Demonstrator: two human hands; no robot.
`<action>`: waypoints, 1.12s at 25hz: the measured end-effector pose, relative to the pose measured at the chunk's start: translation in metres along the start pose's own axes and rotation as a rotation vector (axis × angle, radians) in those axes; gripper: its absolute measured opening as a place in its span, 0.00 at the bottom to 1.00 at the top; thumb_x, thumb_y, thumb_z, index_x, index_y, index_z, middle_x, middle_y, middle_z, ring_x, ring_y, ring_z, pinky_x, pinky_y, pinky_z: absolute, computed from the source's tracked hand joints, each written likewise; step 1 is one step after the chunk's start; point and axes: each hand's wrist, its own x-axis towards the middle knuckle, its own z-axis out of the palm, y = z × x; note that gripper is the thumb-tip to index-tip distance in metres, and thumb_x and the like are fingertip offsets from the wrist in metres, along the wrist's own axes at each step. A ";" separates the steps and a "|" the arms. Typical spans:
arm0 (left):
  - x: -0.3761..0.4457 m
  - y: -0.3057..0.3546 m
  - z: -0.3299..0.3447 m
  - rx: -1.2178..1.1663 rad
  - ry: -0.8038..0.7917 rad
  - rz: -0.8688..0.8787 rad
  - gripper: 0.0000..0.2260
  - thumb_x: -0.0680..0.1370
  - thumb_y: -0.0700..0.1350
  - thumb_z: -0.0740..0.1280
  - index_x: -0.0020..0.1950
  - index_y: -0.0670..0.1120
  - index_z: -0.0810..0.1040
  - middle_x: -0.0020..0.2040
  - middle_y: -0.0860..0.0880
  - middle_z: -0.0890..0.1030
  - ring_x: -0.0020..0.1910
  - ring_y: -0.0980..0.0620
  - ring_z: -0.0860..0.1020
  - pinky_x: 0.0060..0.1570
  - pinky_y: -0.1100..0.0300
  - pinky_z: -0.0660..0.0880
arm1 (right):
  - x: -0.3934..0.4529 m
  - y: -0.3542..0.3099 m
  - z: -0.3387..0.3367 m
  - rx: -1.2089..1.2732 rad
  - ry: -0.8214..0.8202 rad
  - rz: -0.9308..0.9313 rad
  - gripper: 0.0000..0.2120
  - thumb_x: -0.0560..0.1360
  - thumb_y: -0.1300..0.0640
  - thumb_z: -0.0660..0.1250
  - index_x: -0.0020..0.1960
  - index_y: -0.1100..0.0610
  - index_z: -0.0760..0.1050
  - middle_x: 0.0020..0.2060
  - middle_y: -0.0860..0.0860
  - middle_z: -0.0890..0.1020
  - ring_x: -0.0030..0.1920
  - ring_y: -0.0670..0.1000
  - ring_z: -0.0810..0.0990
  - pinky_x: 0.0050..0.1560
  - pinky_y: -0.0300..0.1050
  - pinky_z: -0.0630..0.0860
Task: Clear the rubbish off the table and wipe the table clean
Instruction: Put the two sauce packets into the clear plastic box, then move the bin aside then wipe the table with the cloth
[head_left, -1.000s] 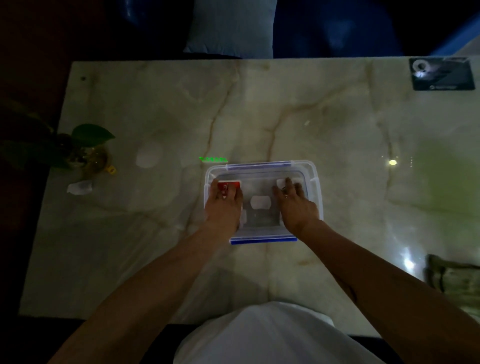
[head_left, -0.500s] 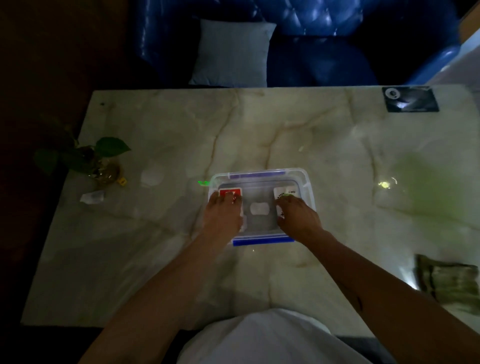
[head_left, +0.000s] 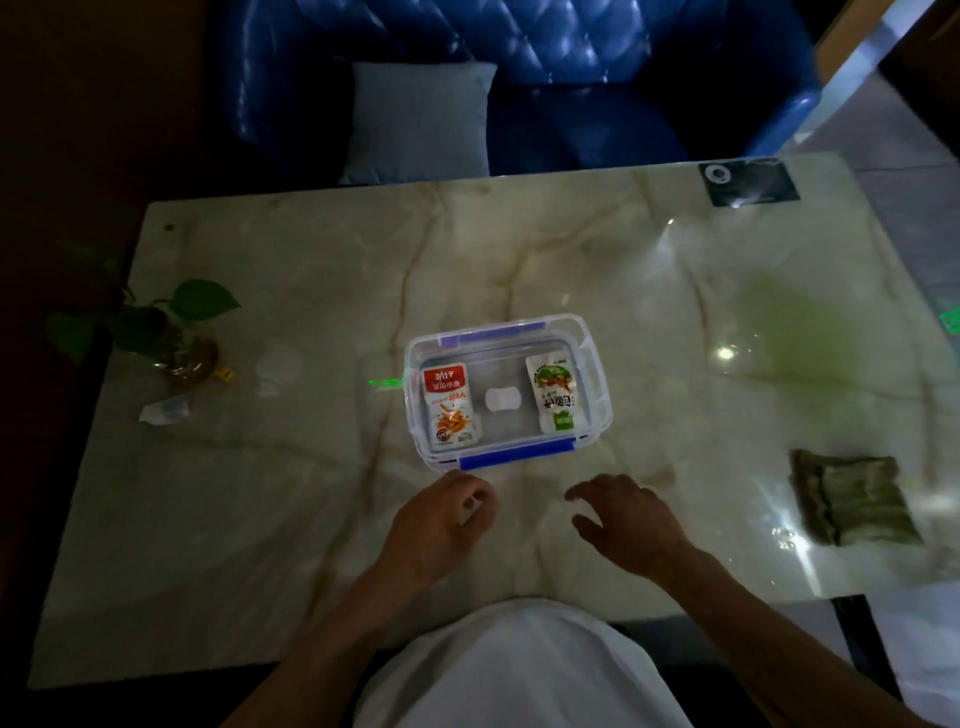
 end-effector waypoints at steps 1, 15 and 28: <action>0.000 -0.006 0.001 0.083 -0.134 -0.013 0.16 0.76 0.63 0.59 0.56 0.57 0.77 0.54 0.56 0.80 0.52 0.57 0.80 0.53 0.55 0.77 | -0.004 0.004 0.007 -0.015 -0.071 0.021 0.18 0.78 0.45 0.59 0.67 0.43 0.68 0.64 0.49 0.76 0.64 0.52 0.72 0.62 0.52 0.73; 0.045 0.045 0.046 0.832 -0.837 0.181 0.24 0.74 0.63 0.62 0.65 0.52 0.73 0.64 0.48 0.77 0.59 0.47 0.76 0.57 0.49 0.72 | -0.072 0.086 0.064 0.096 -0.183 0.184 0.20 0.77 0.43 0.60 0.69 0.43 0.65 0.65 0.50 0.75 0.65 0.54 0.73 0.63 0.52 0.72; 0.067 0.235 0.225 0.946 -0.860 0.252 0.28 0.75 0.64 0.60 0.72 0.54 0.67 0.71 0.47 0.70 0.67 0.44 0.72 0.62 0.50 0.70 | -0.230 0.288 0.096 0.294 -0.040 0.434 0.21 0.78 0.46 0.61 0.70 0.45 0.66 0.67 0.52 0.75 0.65 0.53 0.74 0.62 0.48 0.72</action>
